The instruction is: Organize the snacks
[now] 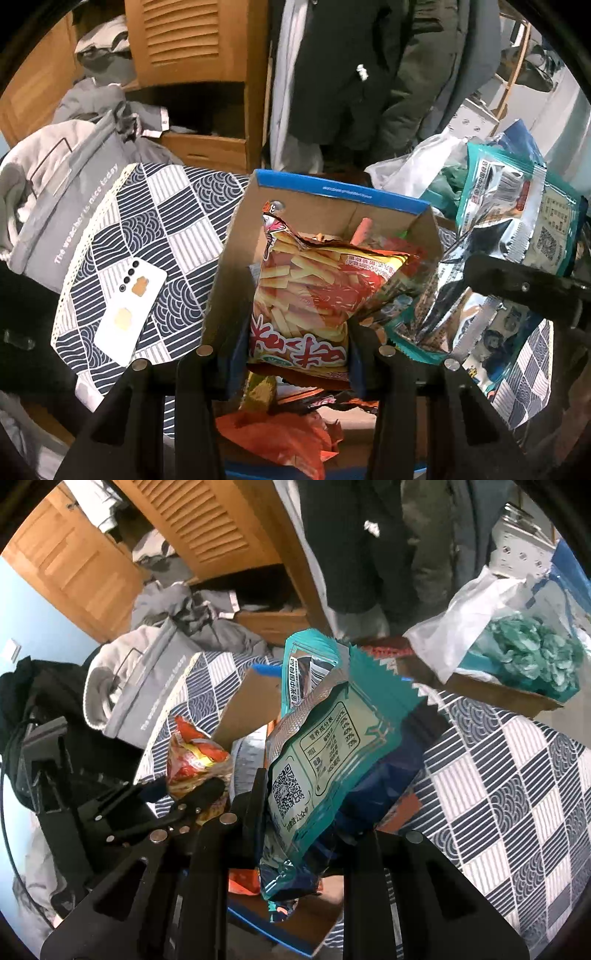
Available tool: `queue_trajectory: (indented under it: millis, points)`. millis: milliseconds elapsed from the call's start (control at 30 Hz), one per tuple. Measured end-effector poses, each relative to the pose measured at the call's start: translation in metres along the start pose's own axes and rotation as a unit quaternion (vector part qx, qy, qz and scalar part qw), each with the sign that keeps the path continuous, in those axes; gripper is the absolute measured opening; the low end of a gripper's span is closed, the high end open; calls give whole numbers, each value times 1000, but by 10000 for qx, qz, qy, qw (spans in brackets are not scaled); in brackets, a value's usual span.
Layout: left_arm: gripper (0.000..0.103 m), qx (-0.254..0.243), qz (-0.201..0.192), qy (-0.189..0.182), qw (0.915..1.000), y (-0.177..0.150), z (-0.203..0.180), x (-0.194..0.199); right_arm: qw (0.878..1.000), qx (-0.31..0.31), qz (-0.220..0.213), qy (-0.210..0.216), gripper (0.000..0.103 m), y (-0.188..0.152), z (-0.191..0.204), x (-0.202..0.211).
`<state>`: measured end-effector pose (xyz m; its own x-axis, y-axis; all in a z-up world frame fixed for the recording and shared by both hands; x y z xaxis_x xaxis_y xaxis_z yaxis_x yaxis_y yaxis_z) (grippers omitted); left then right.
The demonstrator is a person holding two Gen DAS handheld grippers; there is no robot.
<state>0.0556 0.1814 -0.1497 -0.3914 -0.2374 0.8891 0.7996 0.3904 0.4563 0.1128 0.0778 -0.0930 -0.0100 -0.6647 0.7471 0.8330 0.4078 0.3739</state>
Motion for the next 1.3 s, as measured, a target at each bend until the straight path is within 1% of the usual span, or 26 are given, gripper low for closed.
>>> queue_trajectory:
  millis: [100,233,300,333,367,400,433,467,533,700,733,900,967,1033,1233,1300]
  points:
    - [46,18,51,-9,10000,-1,1,-4,9999,-24,122,51,17,0,1,-10]
    - [47,84,226,-3,9997,-4,2,-12,9994,3,304,160,18,-2,4,-22]
    - [50,101,251,17,9996,-5,3,-12,9991,46,387,188,24,-3,6,-27]
    - [53,76,219,24,9997,-4,3,-10,9991,81,384,151,25,-3,6,-27]
    - [59,62,183,52,9998,-3,4,-8,9992,135,362,121,33,-2,6,-27]
    - [62,55,132,92,9999,-2,5,-5,9993,202,318,54,45,-1,7,-25]
    - [66,54,74,124,9999,0,6,-3,9993,230,285,16,48,0,7,-24]
    - [69,64,12,149,9999,2,7,1,9994,264,240,-36,50,1,6,-22]
    - [70,103,-1,141,9998,3,9,6,9993,295,189,-145,50,3,5,-19]
    - [72,177,-105,39,9998,7,8,22,9988,293,-74,-383,61,8,1,3]
    - [74,170,-153,33,9997,8,7,26,9983,311,-133,-467,62,8,1,8]
    - [76,142,-387,-78,9991,11,-1,50,9938,543,-405,-880,69,6,4,34]
    - [80,140,-515,-142,9985,11,-4,61,9914,655,-514,-1008,69,4,7,45]
    - [81,107,-611,-188,9979,10,-7,69,9899,709,-595,-1070,69,2,10,54]
    - [81,129,-674,-314,9971,4,-11,84,9875,764,-784,-1135,70,-4,17,75]
    - [86,149,-724,-315,9968,3,-12,89,9870,768,-821,-1147,70,-6,19,80]
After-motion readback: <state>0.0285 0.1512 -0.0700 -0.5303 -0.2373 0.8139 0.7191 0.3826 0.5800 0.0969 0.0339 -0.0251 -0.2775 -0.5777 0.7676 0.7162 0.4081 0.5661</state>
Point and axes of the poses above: each gripper's, at about its wrist camera, not at the fingertips, and x roughly against the way its jaws point, z to its left, y to its top, the point moved 9 cm from there along -x, roughly the way its jaws point, and after that the axes turned 9 degrees about y, right-handed, at the moved point
